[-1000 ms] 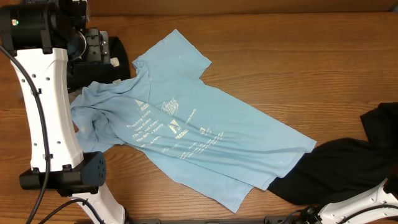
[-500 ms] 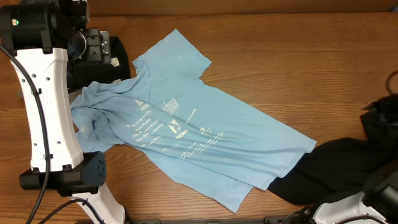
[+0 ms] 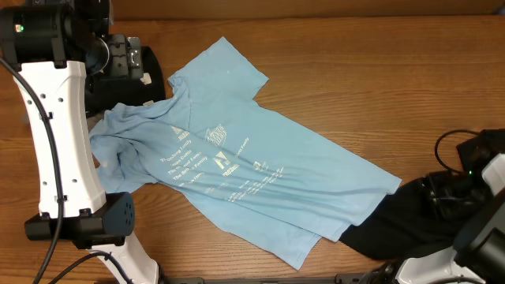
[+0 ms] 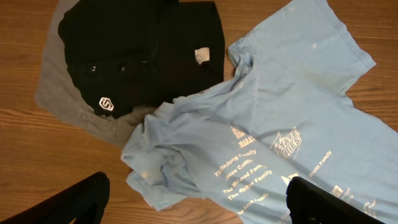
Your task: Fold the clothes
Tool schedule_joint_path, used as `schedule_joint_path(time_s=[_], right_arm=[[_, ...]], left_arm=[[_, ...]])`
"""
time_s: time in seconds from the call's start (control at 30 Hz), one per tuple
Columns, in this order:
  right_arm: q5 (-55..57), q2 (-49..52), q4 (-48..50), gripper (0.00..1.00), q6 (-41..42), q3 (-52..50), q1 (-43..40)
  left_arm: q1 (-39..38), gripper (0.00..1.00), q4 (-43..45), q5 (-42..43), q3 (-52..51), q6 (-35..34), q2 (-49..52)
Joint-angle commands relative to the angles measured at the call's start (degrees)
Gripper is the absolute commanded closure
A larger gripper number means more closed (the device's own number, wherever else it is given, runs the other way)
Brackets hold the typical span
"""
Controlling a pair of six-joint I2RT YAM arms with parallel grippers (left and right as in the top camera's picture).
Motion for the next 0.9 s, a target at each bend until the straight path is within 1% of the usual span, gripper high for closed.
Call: schedule_joint_path(time_s=[0.0,0.07,0.2,0.23,0.33,0.4,0.47,0.57,0.63,0.73,0.77,0.87], right_arm=[[21.6,2.4,4.1,0.45,8.3,-3.3,-6.6],[23.0,2.4,4.8,0.45,9.6,-1.7,-11.5],[17.8,2.4,5.0,0.47,9.7,6.2,-19.6],[17.1,2.4,5.2,0.47,8.9,8.5,-20.7],[14.9,2.4,7.3,0.46,1.1,16.3,-22.2],[14.8,2.4,7.2,0.44,-3.0,21.8,-22.1],[13.8,2.4,5.3,0.43,-3.2,26.3,-21.4],[5.0,2.4,0.9,0.41,-3.2,31.0,-19.5],[0.2,2.4,-2.0,0.41,-3.1,31.3,-17.7],[-2.7,2.4,-8.5,0.4,-2.7,29.9,-13.7],[-4.0,2.4,-10.7,0.4,-2.7,28.4,-11.4],[-6.0,2.4,-13.3,0.4,-2.9,22.5,-5.5]], left_arm=[[-0.3,0.06,0.2,0.6,0.9,1.2,-0.3],[-0.3,0.06,0.2,0.6,0.9,1.2,-0.3],[-0.3,0.06,0.0,0.6,0.9,1.2,-0.3],[-0.3,0.06,0.1,0.6,0.9,1.1,-0.3],[-0.3,0.06,0.2,0.6,0.9,1.1,-0.3],[-0.3,0.06,0.2,0.6,0.9,1.1,-0.3],[-0.3,0.06,0.2,0.6,0.9,1.1,-0.3],[-0.3,0.06,0.2,0.6,0.9,1.1,-0.3],[-0.3,0.06,0.2,0.6,0.9,1.1,-0.3],[-0.3,0.05,0.0,0.6,0.9,1.1,-0.3],[-0.3,0.05,0.0,0.6,0.9,1.1,-0.3],[-0.3,0.04,0.1,0.6,0.9,1.2,-0.3]])
